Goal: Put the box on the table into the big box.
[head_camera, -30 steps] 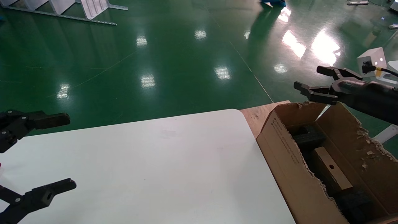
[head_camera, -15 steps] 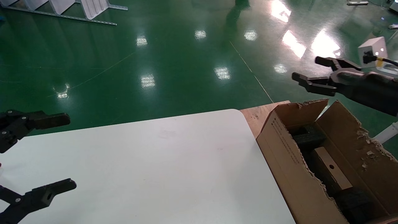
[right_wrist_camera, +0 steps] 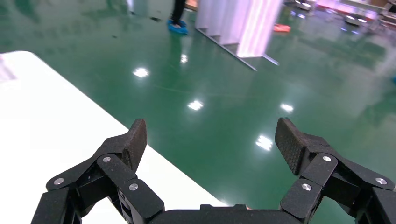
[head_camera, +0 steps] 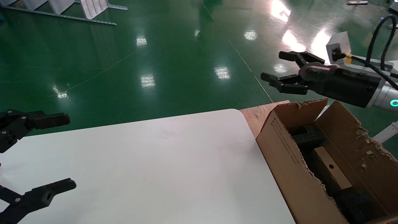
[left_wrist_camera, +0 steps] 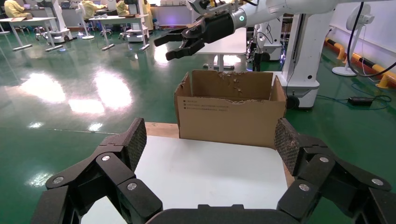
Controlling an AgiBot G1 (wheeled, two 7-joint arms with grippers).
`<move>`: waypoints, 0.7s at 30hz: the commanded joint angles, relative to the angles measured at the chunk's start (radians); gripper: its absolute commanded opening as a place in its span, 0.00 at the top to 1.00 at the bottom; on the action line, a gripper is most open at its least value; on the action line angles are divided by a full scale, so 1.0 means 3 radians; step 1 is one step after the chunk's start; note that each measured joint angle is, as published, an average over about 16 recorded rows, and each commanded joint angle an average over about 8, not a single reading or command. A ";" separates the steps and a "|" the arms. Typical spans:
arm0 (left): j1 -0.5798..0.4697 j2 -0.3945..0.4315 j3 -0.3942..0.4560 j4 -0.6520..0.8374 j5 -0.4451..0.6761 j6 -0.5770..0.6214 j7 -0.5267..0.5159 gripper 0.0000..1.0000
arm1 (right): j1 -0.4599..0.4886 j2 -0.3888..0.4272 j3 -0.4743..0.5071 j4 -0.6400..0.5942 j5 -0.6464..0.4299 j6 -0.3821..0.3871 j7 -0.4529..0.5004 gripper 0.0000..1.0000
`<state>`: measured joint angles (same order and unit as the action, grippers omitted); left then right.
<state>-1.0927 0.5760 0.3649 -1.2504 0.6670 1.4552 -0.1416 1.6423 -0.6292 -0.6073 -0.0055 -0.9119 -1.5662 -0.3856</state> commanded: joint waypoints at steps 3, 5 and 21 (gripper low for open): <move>0.0000 0.0000 0.0000 0.0000 0.0000 0.0000 0.0000 0.00 | -0.0191 0.0006 0.0110 0.0435 0.0061 0.0024 0.0193 0.00; 0.0000 0.0000 0.0000 0.0000 0.0000 0.0000 0.0000 0.00 | -0.0287 0.0009 0.0166 0.0652 0.0092 0.0036 0.0290 0.00; 0.0000 0.0000 0.0000 0.0000 0.0000 0.0000 0.0000 0.00 | -0.1055 0.0033 0.0609 0.2396 0.0337 0.0131 0.1065 0.00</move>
<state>-1.0927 0.5760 0.3650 -1.2504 0.6669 1.4552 -0.1415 1.3259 -0.6192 -0.4247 0.7132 -0.8108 -1.5269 -0.0661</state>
